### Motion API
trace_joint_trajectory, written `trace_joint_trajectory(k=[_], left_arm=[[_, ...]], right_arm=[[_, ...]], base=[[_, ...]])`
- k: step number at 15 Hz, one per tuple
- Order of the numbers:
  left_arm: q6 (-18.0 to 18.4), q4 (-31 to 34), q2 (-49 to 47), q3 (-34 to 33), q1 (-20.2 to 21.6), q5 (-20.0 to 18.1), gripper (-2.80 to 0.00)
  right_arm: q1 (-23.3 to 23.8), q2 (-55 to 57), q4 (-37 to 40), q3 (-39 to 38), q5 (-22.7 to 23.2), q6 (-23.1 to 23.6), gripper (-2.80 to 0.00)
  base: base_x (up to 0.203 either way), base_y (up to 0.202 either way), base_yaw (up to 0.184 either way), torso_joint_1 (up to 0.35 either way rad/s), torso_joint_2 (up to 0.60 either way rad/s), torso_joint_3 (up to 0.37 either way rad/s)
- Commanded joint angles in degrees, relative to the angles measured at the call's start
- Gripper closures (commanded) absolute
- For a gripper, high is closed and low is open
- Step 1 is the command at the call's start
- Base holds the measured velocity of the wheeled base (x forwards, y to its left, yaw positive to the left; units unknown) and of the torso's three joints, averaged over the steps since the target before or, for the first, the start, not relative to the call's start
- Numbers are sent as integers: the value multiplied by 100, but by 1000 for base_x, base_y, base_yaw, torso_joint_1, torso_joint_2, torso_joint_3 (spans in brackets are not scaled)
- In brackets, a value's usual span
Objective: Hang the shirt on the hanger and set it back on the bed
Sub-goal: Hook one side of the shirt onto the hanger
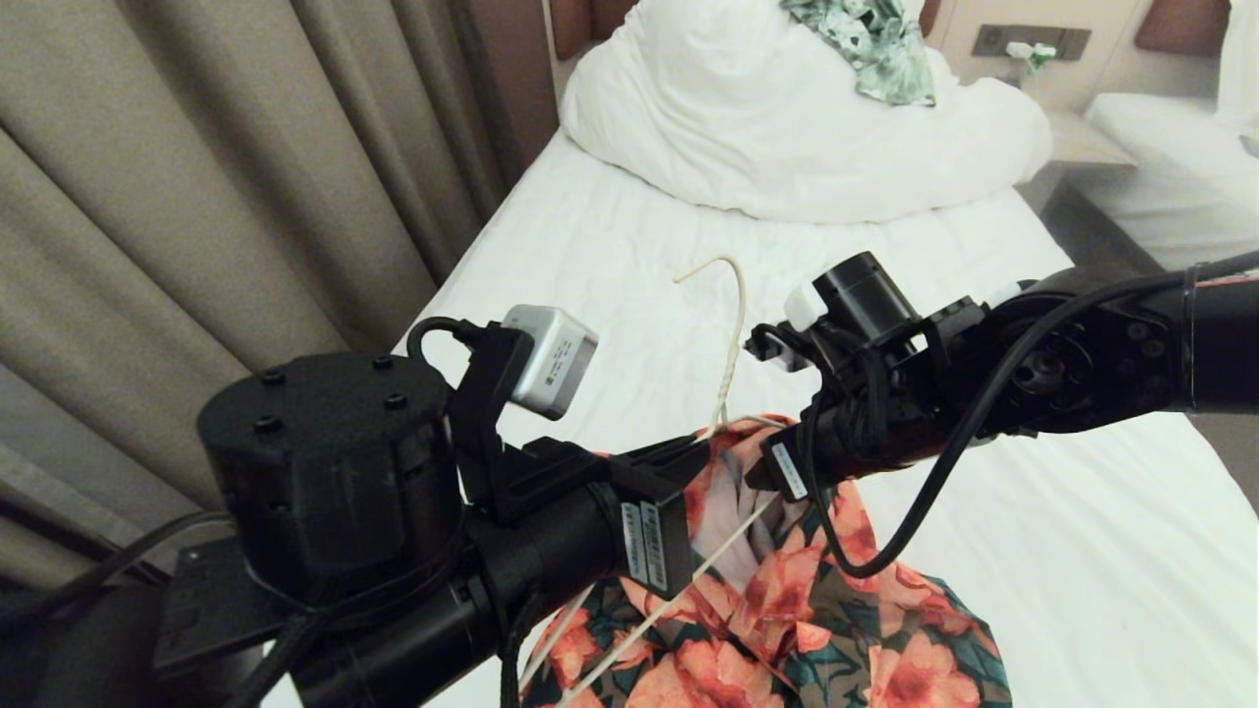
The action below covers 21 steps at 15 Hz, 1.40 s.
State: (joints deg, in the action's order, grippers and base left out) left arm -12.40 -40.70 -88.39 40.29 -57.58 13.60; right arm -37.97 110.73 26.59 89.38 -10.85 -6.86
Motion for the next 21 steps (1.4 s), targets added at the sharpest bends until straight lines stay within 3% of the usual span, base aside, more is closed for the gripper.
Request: trace_joint_trajectory(k=[1,4,12,16,21], left_arm=[[-8,-25,0,-4,1,11,0],[-10,-25,353,-14,3,8,0],[-46,-103,-288,-126,27,-30,0],[-441,-1526,-684,-407,148,-385,0],[-802,-2993,-1188,-636,267,-484,0]], right_arm=[[-3,-34,13,0,-11,-12,0],[-8,-310,45,-8,-6,-17,0],[-7,-909,205,-25,-14,-6,0],[-77,-1200,204,285,-14,10,0],[-206,-1421,234,933,4,124,0]], base=[[0,0,0,0,0,0],[0,0,0,0,0,0],[0,0,0,0,0,0],[0,0,0,0,0,0],[0,0,0,0,0,0]])
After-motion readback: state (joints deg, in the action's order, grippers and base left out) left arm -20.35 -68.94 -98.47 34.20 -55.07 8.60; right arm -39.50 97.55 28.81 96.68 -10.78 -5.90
